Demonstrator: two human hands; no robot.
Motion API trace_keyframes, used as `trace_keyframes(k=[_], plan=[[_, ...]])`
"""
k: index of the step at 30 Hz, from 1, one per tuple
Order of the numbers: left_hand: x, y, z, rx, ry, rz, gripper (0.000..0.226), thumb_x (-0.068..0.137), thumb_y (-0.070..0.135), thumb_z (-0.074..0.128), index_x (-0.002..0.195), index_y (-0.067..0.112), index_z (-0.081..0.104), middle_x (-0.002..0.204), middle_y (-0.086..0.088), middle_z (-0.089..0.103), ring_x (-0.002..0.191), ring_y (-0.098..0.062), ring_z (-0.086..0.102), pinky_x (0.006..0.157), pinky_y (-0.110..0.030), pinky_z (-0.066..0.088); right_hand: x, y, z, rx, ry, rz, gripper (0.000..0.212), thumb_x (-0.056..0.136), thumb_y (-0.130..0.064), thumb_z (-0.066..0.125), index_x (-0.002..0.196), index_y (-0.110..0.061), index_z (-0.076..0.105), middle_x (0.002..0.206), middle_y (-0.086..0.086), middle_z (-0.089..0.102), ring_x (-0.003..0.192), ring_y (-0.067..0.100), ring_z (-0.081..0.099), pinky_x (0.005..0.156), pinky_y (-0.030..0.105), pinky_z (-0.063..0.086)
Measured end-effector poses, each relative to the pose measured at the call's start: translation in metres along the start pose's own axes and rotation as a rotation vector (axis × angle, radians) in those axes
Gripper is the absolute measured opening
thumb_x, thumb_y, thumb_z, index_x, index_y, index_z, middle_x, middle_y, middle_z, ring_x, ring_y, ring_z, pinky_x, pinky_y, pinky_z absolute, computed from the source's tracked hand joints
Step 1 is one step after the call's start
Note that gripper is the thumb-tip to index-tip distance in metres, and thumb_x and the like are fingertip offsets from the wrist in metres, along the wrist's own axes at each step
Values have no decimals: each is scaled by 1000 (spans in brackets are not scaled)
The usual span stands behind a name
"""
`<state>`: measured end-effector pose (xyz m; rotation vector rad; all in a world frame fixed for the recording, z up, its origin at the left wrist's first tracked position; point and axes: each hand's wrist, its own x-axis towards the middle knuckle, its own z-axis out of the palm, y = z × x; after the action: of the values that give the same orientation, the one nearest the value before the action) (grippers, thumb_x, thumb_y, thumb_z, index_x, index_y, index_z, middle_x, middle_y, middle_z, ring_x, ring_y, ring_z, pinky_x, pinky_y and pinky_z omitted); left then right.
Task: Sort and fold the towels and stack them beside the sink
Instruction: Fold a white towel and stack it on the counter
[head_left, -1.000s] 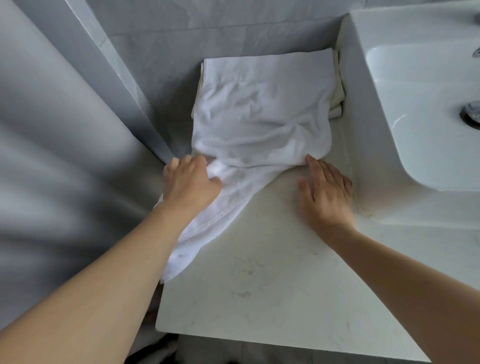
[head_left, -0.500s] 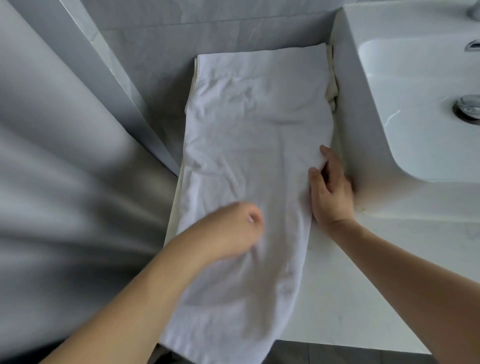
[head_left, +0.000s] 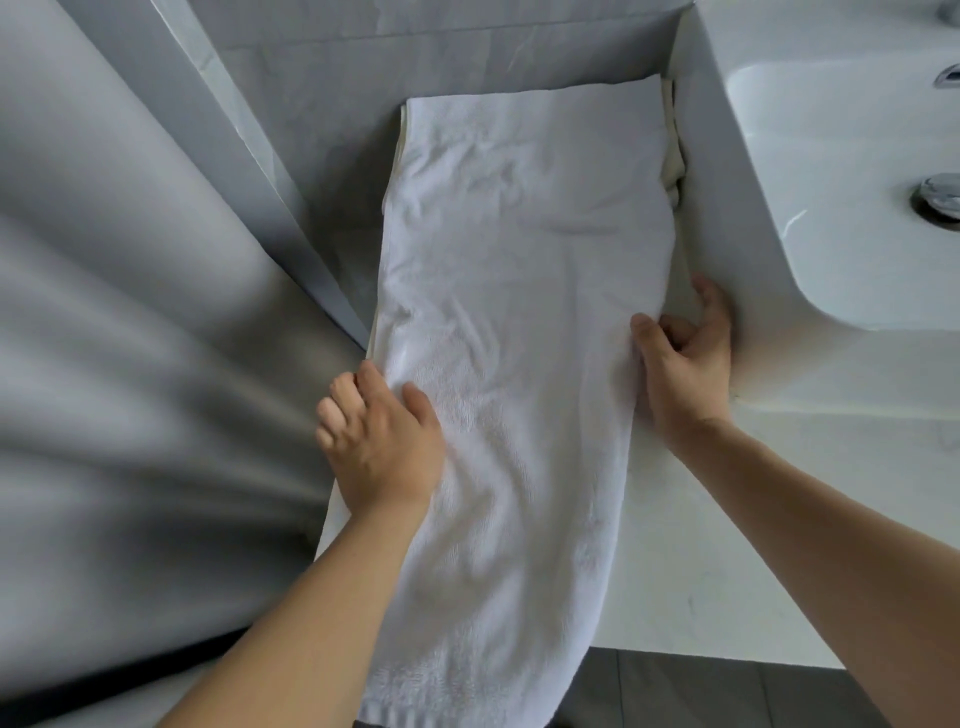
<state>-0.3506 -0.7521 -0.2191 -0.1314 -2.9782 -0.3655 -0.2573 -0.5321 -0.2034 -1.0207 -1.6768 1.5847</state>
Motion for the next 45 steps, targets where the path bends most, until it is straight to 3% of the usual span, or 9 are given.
trace_keyframes(k=[7,13,19,22,28,35,37,41,45], plan=[[14,-1,1,-24,-249,-24,63,100,52,20,158,32,8,144,-14,38,126,-35,39,106,-48,30,-38,-18,-13,573,-386,697,20,92,-16,54,104,-6,67,91,8,72,80,24,70,82,40,58],[13,0,1,-34,-285,3,67,100,53,19,158,25,1,149,-13,33,130,-34,37,106,-49,31,-37,-30,-20,473,-515,675,27,90,-16,55,113,-8,67,108,11,72,96,26,70,88,40,54],[14,19,-5,84,-136,254,60,101,34,28,157,14,15,161,-5,12,149,-26,8,121,-54,-2,-41,-31,-30,495,-511,674,37,93,-16,44,124,-6,61,118,15,69,109,30,67,89,41,52],[0,40,-2,-32,-341,427,57,103,43,23,157,31,13,166,-2,2,152,-23,-2,121,-54,-2,-39,-31,-31,437,-454,678,36,95,-18,45,125,-5,61,116,14,70,106,27,68,86,39,54],[-14,34,12,82,-329,422,67,96,60,12,157,39,-3,167,4,-9,152,-20,-14,120,-55,-10,-32,-31,-44,-107,-400,607,33,84,-29,64,113,-12,66,99,6,73,86,23,69,83,33,54],[-14,34,13,96,-326,395,66,96,60,17,157,41,0,167,7,-6,152,-19,-11,120,-54,-9,-38,-59,-99,-397,-869,747,51,68,-38,75,105,-3,71,97,11,68,81,35,61,81,39,50],[-13,36,12,97,-325,391,66,96,59,17,157,41,1,167,6,-5,153,-19,-10,121,-54,-8,-48,-61,-108,-395,-1028,737,49,70,-32,70,111,-5,71,109,9,73,101,30,67,95,36,50],[-15,38,12,109,-316,396,66,96,59,15,157,40,0,167,6,-5,153,-19,-9,121,-53,-7,-72,-56,-113,-210,-1079,766,40,80,-14,65,119,-4,64,118,5,71,112,18,66,100,27,48],[-13,37,13,112,-323,381,66,95,59,15,157,40,1,167,6,-5,153,-19,-9,121,-53,-8,-77,-55,-126,-236,-1022,857,29,96,-13,56,122,-1,60,116,20,69,107,39,65,97,47,52]])
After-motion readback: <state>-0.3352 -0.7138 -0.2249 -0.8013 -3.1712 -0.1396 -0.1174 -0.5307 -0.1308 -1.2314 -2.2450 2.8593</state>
